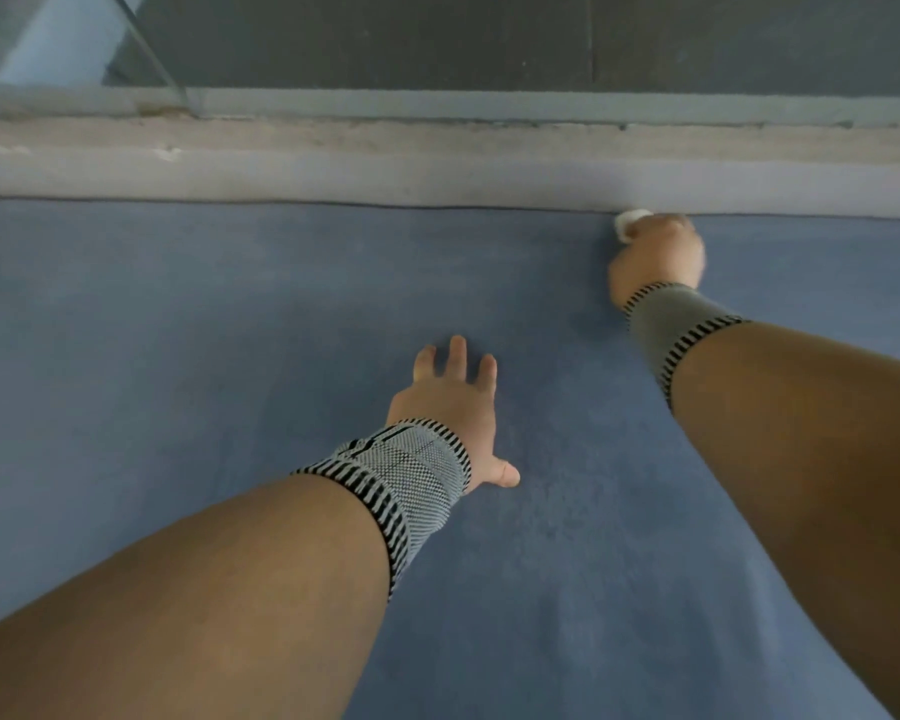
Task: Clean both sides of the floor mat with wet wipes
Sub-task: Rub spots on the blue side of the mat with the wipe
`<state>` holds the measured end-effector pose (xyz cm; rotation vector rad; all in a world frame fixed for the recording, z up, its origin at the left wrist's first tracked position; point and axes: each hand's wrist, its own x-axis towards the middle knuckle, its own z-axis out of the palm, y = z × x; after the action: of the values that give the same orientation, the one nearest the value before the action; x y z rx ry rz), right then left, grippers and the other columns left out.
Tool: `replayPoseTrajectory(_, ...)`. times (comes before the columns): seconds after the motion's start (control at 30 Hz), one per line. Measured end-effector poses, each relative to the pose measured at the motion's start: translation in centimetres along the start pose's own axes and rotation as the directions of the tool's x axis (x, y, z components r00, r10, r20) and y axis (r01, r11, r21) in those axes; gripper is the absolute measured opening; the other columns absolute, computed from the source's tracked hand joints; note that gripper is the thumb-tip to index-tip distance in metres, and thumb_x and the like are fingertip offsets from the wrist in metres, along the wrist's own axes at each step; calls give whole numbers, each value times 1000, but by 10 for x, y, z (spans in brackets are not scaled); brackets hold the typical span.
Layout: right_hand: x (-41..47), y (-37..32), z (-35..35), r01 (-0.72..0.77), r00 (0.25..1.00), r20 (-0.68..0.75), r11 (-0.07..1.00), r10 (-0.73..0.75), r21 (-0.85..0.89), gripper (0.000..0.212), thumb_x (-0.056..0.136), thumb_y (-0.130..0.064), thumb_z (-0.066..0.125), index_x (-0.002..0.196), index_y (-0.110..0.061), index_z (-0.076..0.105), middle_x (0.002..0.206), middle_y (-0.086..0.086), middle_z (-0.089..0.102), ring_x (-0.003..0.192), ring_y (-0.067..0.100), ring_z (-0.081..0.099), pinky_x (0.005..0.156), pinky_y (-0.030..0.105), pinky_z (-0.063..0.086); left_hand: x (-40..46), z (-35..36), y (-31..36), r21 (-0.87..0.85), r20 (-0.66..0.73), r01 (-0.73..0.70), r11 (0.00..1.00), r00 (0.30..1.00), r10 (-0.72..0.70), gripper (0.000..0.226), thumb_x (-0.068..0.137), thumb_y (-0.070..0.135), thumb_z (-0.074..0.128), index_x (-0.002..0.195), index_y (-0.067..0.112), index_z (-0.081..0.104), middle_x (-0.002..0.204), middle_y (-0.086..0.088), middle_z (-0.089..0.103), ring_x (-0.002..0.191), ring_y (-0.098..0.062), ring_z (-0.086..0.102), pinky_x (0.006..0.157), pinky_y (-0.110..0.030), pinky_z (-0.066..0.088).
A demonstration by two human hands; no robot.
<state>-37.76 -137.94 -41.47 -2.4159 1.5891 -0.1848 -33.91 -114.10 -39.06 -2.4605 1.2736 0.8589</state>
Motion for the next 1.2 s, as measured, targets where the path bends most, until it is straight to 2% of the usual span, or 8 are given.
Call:
replayPoseTrajectory(0.17, -24, -88, 22, 408, 889, 213, 912, -405, 33, 42, 85, -1, 54, 127, -6, 53, 124, 15, 52, 111, 34, 54, 82, 33, 45, -1, 1, -1, -34, -9, 2, 999, 1000, -3, 120, 66, 69, 72, 152, 30, -2, 159, 5, -16, 147, -29, -7, 104, -45, 40)
replayPoseTrajectory(0.37, -12, -27, 8, 175, 984, -13, 984, -176, -42, 30, 90, -10, 47, 116, -3, 60, 123, 22, 53, 114, 36, 49, 92, 37, 39, 1, 3, -3, -33, -12, -4, 999, 1000, 4, 120, 66, 71, 71, 152, 32, -4, 159, 5, -16, 147, -30, -7, 102, -46, 42)
replayPoseTrajectory(0.57, -34, -97, 20, 488, 858, 160, 872, -487, 38, 33, 88, -6, 51, 120, -6, 58, 123, 19, 52, 112, 36, 51, 88, 38, 43, -1, 3, -2, -54, -22, -2, 999, 1000, 1, 119, 66, 68, 73, 151, 31, -1, 158, 6, -16, 147, -28, -7, 103, -44, 41)
replayPoseTrajectory(0.77, -14, -16, 6, 65, 997, -47, 998, -66, -18, 28, 88, -10, 49, 112, -3, 62, 121, 22, 55, 112, 37, 50, 90, 38, 40, 2, 3, -2, -20, -14, -6, 1000, 1000, 6, 121, 66, 71, 71, 151, 31, -4, 159, 4, -16, 146, -31, -7, 102, -47, 42)
replayPoseTrajectory(0.93, -47, -87, 25, 403, 888, 191, 909, -417, 109, 39, 85, 0, 53, 123, -9, 56, 123, 14, 50, 110, 33, 52, 83, 32, 43, 0, 2, -2, -28, 5, 4, 1000, 1000, -4, 121, 67, 70, 71, 152, 30, -6, 159, 5, -19, 147, -28, -9, 106, -48, 37)
replayPoseTrajectory(1.0, -47, -81, 27, 446, 871, 206, 893, -447, 51, 42, 86, -3, 54, 127, -10, 53, 123, 14, 47, 112, 34, 50, 85, 33, 43, 1, 2, -2, -31, 5, 3, 1000, 1000, -3, 122, 67, 71, 70, 152, 31, -7, 159, 5, -20, 147, -28, -9, 106, -48, 37)
replayPoseTrajectory(1.13, -34, -8, 10, 90, 996, 3, 996, -91, 19, 37, 87, -6, 56, 123, -12, 58, 125, 17, 48, 116, 35, 44, 95, 37, 39, 1, 4, -3, -11, -14, -6, 1000, 1000, 5, 121, 66, 72, 70, 152, 31, -5, 159, 4, -17, 147, -30, -7, 101, -48, 42)
replayPoseTrajectory(1.2, -42, -12, 9, -20, 999, 27, 995, 17, 98, 39, 88, -6, 55, 126, -12, 55, 128, 15, 46, 118, 33, 43, 95, 35, 38, 0, 3, -3, -11, -22, -7, 1000, 1000, 6, 121, 66, 73, 70, 152, 31, -4, 159, 4, -16, 147, -30, -6, 100, -48, 43)
